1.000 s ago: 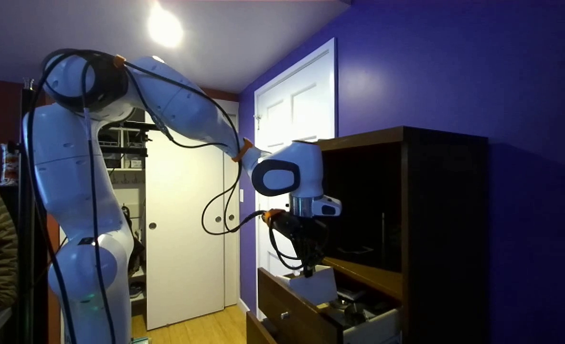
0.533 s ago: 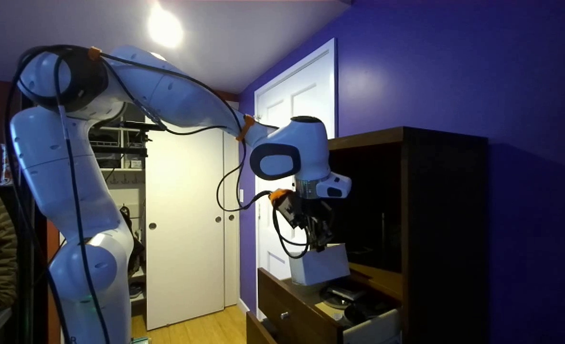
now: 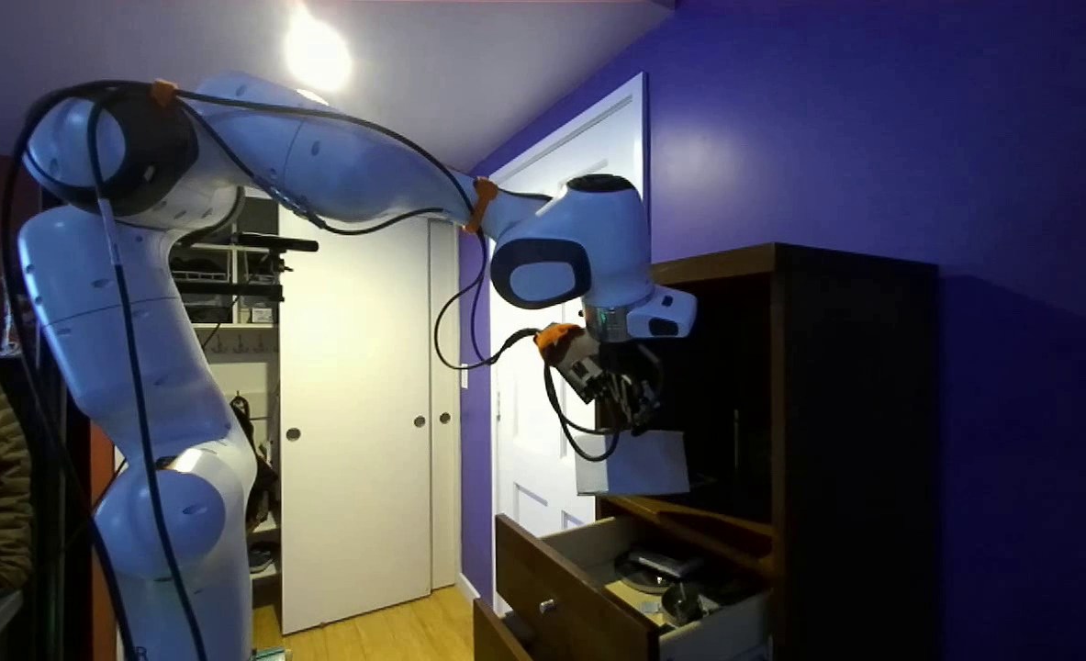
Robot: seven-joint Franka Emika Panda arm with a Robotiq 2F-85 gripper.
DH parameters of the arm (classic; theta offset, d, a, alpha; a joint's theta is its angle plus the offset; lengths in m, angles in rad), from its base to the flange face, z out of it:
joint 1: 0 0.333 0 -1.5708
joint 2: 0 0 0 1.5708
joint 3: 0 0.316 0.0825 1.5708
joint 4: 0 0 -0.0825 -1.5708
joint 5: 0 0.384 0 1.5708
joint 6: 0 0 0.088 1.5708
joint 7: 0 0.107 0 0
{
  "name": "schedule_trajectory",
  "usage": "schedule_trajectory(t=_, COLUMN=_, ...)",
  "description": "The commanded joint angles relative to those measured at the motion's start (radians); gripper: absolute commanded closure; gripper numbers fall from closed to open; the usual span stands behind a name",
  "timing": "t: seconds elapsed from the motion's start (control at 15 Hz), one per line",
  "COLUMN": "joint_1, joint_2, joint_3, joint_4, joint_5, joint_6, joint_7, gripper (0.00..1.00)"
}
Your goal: Move the small box to the shelf above it
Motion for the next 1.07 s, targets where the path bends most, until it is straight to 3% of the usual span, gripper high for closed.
schedule_trajectory(t=0.0, joint_1=0.021, joint_2=0.009, joint_3=-0.030, joint_4=0.037, joint_5=0.129, joint_6=-0.001, joint_7=-0.070, gripper=1.00)
schedule_trajectory(t=0.4, joint_1=0.041, joint_2=0.132, joint_3=0.007, joint_4=0.105, joint_5=0.385, joint_6=0.024, joint_7=-0.137, gripper=1.00)
schedule_trajectory(t=1.0, joint_1=-0.018, joint_2=0.296, joint_3=0.083, joint_4=0.223, joint_5=0.403, joint_6=0.201, joint_7=-0.163, gripper=1.00)
